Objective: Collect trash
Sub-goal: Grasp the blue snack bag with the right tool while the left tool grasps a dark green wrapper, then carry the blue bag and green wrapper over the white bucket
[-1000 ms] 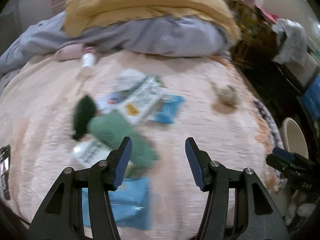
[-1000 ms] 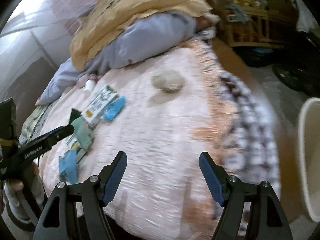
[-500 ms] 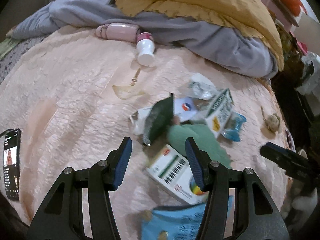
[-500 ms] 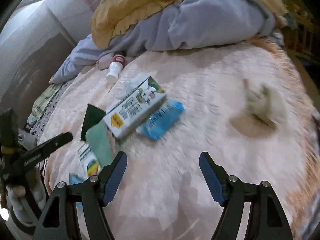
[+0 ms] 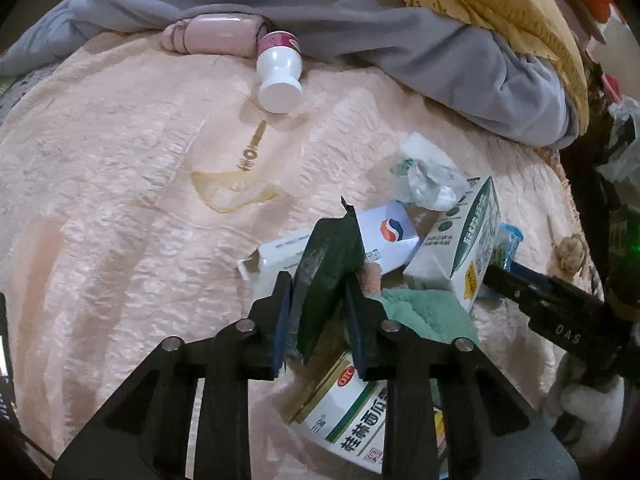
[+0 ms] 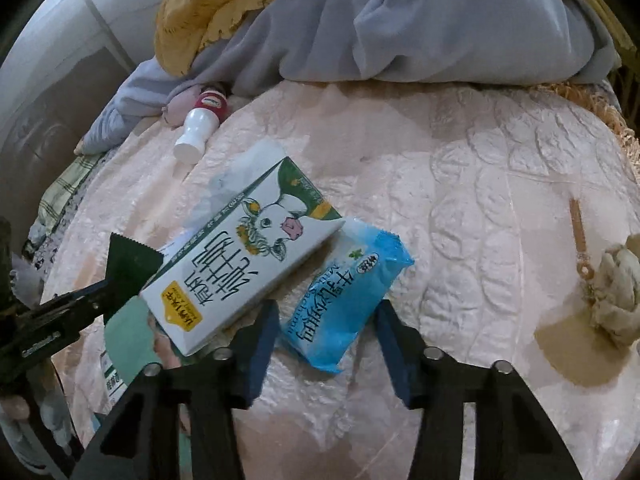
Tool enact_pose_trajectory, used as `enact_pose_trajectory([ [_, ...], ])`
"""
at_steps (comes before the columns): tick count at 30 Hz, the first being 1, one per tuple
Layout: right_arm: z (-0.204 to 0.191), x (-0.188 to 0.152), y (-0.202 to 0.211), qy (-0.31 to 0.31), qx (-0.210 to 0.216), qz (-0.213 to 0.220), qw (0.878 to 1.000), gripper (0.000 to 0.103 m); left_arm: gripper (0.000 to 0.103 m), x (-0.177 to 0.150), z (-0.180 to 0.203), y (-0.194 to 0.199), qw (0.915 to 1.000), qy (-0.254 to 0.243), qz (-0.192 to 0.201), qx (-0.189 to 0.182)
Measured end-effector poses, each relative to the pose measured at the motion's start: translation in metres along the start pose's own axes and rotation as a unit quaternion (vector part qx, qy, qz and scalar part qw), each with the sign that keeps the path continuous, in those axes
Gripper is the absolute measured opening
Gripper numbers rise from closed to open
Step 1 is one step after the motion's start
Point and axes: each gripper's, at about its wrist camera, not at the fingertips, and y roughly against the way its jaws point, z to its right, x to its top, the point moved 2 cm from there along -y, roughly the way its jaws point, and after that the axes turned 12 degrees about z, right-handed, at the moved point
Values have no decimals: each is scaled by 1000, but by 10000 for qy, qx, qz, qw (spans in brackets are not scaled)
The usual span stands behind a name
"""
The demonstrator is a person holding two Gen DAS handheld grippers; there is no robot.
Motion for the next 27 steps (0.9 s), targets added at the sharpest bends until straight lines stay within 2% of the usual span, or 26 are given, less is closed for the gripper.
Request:
enact_pose_trajectory([
  [3, 1, -1, 9, 43, 52, 72, 10000, 37, 13, 1, -1, 10, 9999, 46, 64, -102],
  [11, 12, -17, 68, -186, 365, 391, 9984, 36, 12, 8, 8, 55, 9987, 37, 395, -305],
  [19, 13, -42, 119, -209, 404, 571, 9973, 37, 12, -4, 57, 89, 9953, -242, 516, -785],
  [27, 33, -67, 164, -376, 259, 734, 9963, 37, 12, -28, 116, 99, 9906, -590, 451, -1146],
])
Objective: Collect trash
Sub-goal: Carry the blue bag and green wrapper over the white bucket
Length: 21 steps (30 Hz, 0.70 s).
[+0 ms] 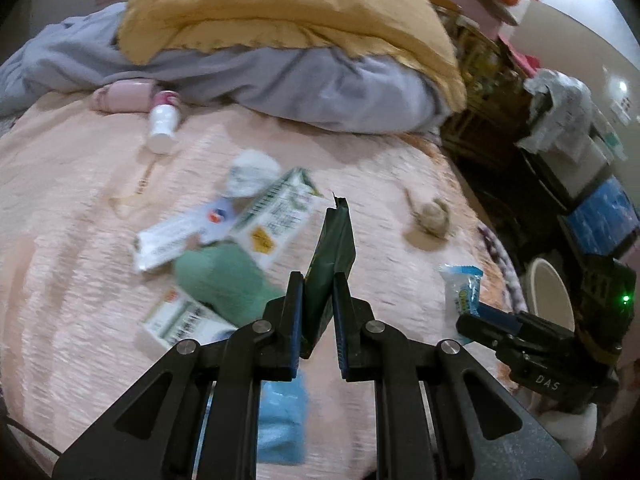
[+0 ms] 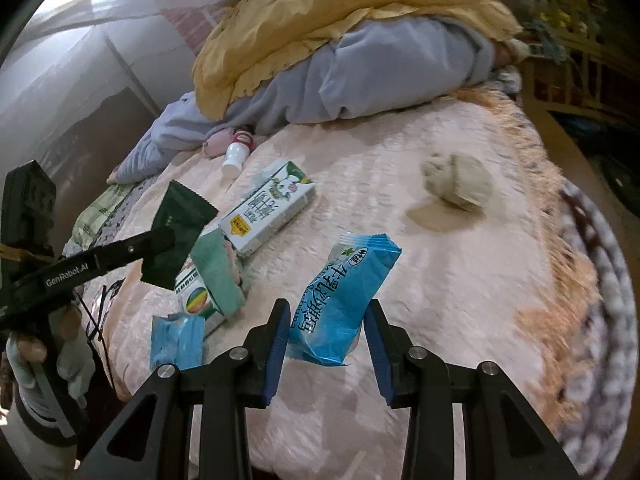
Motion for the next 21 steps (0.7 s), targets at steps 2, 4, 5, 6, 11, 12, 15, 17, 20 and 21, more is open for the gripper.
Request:
enact_pose_trajectory([
  [2, 6, -3, 12, -7, -88, 39, 10000, 37, 12, -3, 14, -1, 9999, -92, -14, -57],
  [4, 10, -5, 21, -9, -151, 76, 9999, 37, 12, -8, 31, -2, 9997, -209, -21, -127],
  [5, 13, -6, 28, -11, -185, 102, 9998, 37, 12, -10, 38, -3, 9996, -246, -31, -166],
  [6, 15, -8, 33, -13, -212, 126, 9997, 37, 12, -12, 47, -4, 9993, -297, -48, -219],
  [11, 30, -13, 58, -90, -352, 255, 9990, 37, 12, -20, 79, -10, 9981, -471, -98, -395],
  [12, 33, -14, 62, -110, -375, 274, 9989, 37, 12, -21, 84, -10, 9978, -499, -101, -425],
  [15, 45, -15, 76, -210, -465, 365, 9980, 37, 12, -24, 103, -11, 9966, -627, -105, -524],
  [17, 50, -15, 82, -274, -494, 405, 9976, 37, 12, -26, 112, -11, 9959, -686, -116, -571],
  [20, 59, -16, 92, -346, -547, 474, 9968, 37, 12, -29, 125, -13, 9949, -772, -138, -642],
  [21, 61, -16, 94, -360, -560, 487, 9966, 37, 12, -30, 130, -14, 9945, -792, -146, -668],
])
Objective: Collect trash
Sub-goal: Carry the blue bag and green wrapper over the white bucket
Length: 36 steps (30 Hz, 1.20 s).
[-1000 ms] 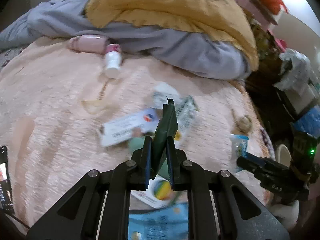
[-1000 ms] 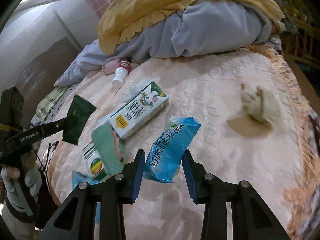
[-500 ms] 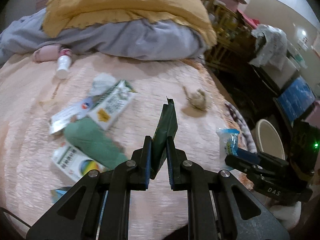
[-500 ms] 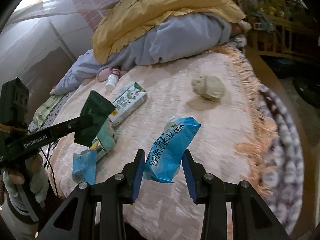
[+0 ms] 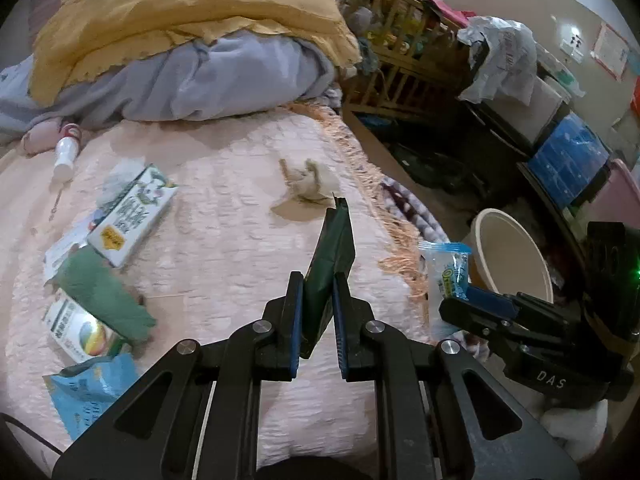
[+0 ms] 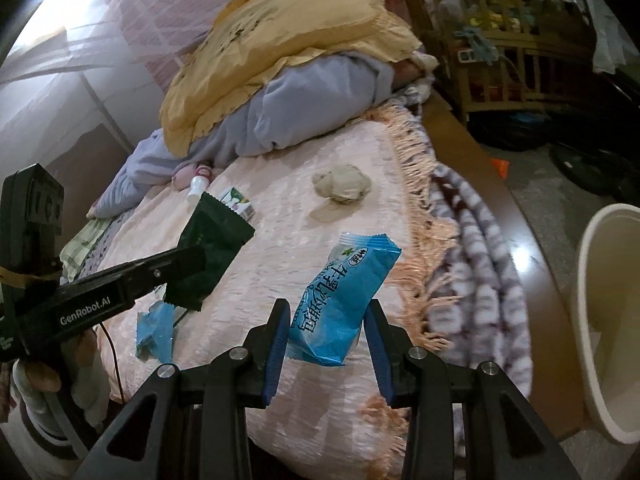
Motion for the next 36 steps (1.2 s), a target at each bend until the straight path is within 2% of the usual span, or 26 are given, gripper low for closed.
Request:
enact_pose_trajectory([
  [7, 21, 2, 19, -179, -119, 141, 9997, 37, 12, 0, 27, -10, 9998, -126, -56, -166],
  [21, 82, 4, 60, -433, -658, 376, 9962, 37, 12, 4, 99, -37, 9969, -465, -167, -616],
  [36, 171, -8, 114, -1095, -1424, 600, 9819, 37, 12, -1, 188, -73, 9880, -808, -441, -1239],
])
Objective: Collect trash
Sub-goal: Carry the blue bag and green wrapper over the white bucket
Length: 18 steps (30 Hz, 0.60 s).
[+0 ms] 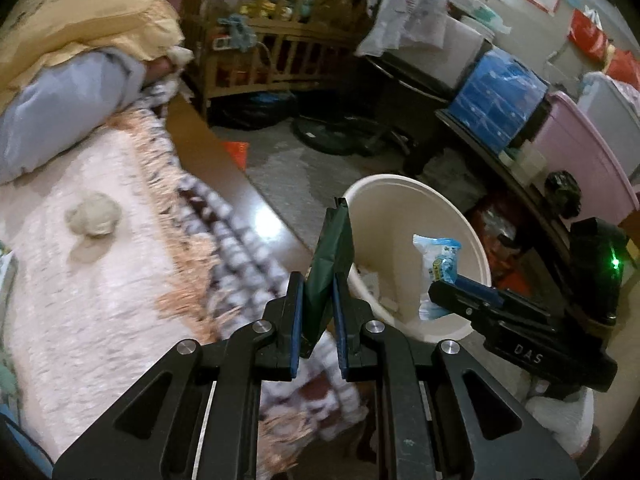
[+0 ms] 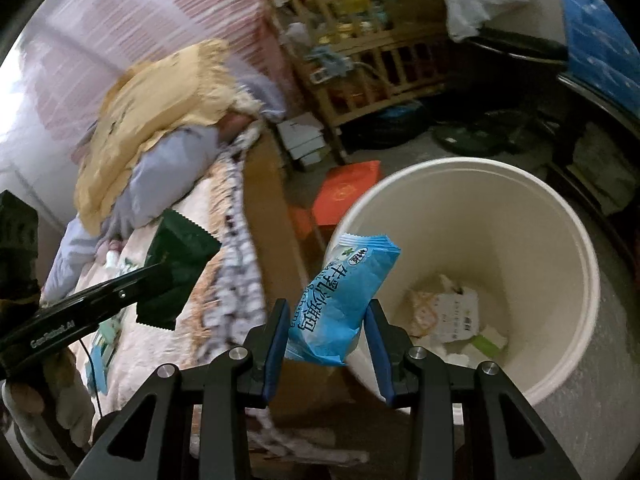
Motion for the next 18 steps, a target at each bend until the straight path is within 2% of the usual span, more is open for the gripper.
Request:
enact_pose_trajectory([
  [7, 38, 1, 7, -317, -218, 84, 9992, 37, 11, 1, 26, -26, 9997, -101, -155, -152],
  [18, 68, -2, 7, -596, -411, 123, 9973, 37, 12, 0, 52, -60, 9986, -188, -348, -344],
])
